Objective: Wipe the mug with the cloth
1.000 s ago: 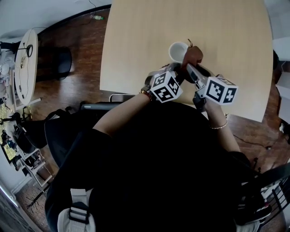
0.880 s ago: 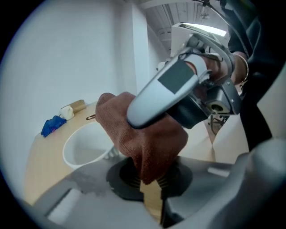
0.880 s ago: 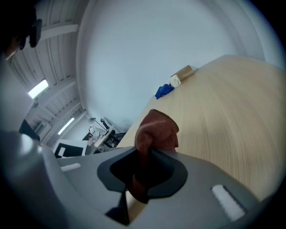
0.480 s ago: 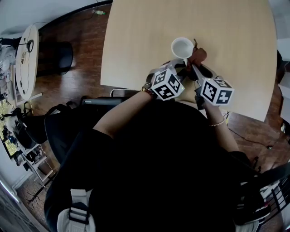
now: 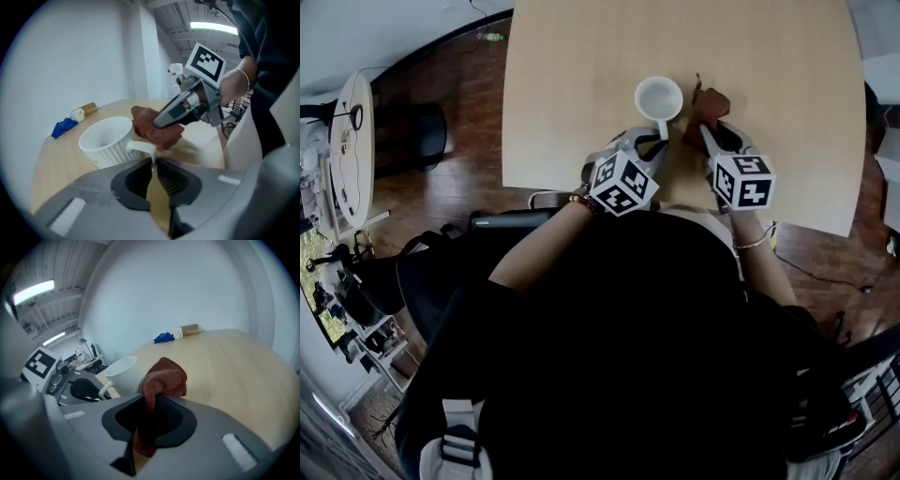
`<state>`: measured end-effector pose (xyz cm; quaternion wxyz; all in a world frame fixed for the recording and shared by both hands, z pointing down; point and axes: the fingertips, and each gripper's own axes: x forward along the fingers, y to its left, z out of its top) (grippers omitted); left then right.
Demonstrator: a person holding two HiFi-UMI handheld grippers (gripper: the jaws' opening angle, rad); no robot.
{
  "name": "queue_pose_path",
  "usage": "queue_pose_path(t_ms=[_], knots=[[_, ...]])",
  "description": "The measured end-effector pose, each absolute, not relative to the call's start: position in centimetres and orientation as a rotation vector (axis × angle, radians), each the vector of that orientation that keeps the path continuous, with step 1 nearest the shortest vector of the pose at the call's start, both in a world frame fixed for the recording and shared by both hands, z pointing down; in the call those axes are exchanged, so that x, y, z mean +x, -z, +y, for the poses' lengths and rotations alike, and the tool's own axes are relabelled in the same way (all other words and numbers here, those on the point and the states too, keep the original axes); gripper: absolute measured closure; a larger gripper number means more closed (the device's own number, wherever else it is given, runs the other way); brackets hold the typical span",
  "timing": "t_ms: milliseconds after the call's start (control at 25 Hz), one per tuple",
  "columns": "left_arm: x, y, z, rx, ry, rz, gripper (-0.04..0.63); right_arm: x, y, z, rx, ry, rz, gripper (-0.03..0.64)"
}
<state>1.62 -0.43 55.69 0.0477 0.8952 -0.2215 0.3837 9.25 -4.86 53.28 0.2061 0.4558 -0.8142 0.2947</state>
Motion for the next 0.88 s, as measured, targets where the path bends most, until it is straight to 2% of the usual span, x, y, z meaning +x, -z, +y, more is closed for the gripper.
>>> queue_pose_path(t_ms=[120, 160, 240, 280, 440, 680, 760, 880], knots=[[1.5, -55.6, -0.4, 2.716, -1.085, -0.664, 0.554, 10.3, -53.8, -6.4, 1.215, -0.548, -2.229, 0.538], [1.5, -55.6, -0.4, 2.705, -1.043, -0.657, 0.531, 10.3, -54.5, -6.7, 1.185, -0.493, -2.199, 0.522], [1.3, -55.6, -0.4, 2.685, -0.992, -0.651, 0.48, 10.2, -55.5, -6.8, 1.147, -0.442, -2.157, 0.454], [1.1, -55.6, -0.5, 2.682, -0.982, -0.653, 0.48, 10.1, -55.7, -6.8, 1.136, -0.442, -2.149, 0.411], [-0.6, -55.6, -0.3, 2.679, -0.973, -0.656, 0.472, 10.2, -55.5, -6.4, 1.138, -0.462, -2.169, 0.337], [-5.0, -51.4, -1.5, 2.669, -0.841, -0.825, 0.474, 15.9, -45.6, -7.6, 1.64, -0.369, -2.311, 0.331], [-7.2, -46.5, -3.3, 2.681, -0.669, -1.0, 0.535, 17.7, -42.2, -7.5, 1.736, -0.332, -2.322, 0.331], [-9.6, -38.7, -5.7, 2.69, -0.366, -1.186, 0.551, 18.6, -38.2, -7.7, 1.802, -0.281, -2.365, 0.331]])
